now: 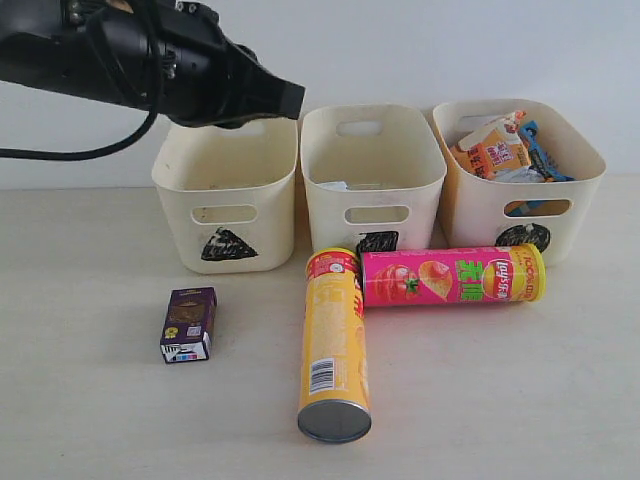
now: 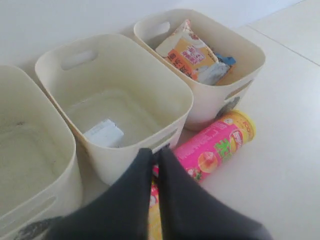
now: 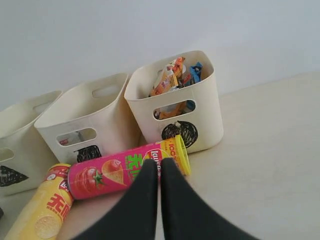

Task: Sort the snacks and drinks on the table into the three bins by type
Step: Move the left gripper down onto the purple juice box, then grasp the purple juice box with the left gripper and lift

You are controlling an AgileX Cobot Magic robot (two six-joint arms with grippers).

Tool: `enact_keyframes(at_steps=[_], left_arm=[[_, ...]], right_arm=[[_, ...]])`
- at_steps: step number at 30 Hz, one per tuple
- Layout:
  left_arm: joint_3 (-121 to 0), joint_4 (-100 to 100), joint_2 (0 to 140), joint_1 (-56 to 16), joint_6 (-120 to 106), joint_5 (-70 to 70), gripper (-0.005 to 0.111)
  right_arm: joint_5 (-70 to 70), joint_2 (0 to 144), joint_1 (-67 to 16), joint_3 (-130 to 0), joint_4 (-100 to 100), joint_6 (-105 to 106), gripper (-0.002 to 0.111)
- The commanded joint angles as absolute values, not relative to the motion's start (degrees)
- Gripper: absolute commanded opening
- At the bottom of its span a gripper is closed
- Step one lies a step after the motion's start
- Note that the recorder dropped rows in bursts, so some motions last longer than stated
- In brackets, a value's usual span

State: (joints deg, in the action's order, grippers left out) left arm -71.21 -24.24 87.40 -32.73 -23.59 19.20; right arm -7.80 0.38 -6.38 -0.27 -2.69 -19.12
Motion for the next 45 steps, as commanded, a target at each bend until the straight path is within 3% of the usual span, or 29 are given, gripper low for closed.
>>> enact_keyframes(at_steps=[1, 9, 15, 18, 21, 24, 45], left_arm=[[-70.76, -21.09, 87.02, -31.04, -18.53, 26.09, 0.004], [-72.53, 10.33, 87.28, -27.17, 8.36, 49.58, 0.004], [-72.75, 10.95, 87.68, -26.21, 10.9, 53.33, 0.004], [-72.75, 10.95, 90.41, -25.88, 13.56, 53.22, 0.028], [-72.75, 11.2, 94.72, -25.88, 18.08, 49.87, 0.071], [-72.75, 11.2, 98.03, -25.88, 19.79, 46.08, 0.086], [-72.75, 7.88, 113.53, -21.26, 23.19, 32.44, 0.088]], right_arm=[[-7.94, 0.0, -6.53, 0.0, -2.9, -19.2, 0.0], [-7.94, 0.0, -6.53, 0.0, -2.9, -19.2, 0.0], [-8.09, 0.0, -6.53, 0.0, -2.9, -19.2, 0.0], [-8.19, 0.0, -6.53, 0.0, -2.9, -19.2, 0.0], [-8.34, 0.0, -6.53, 0.0, -2.9, -19.2, 0.0], [-8.34, 0.0, -6.53, 0.0, -2.9, -19.2, 0.0], [-8.12, 0.0, -6.53, 0.0, -2.9, -19.2, 0.0]])
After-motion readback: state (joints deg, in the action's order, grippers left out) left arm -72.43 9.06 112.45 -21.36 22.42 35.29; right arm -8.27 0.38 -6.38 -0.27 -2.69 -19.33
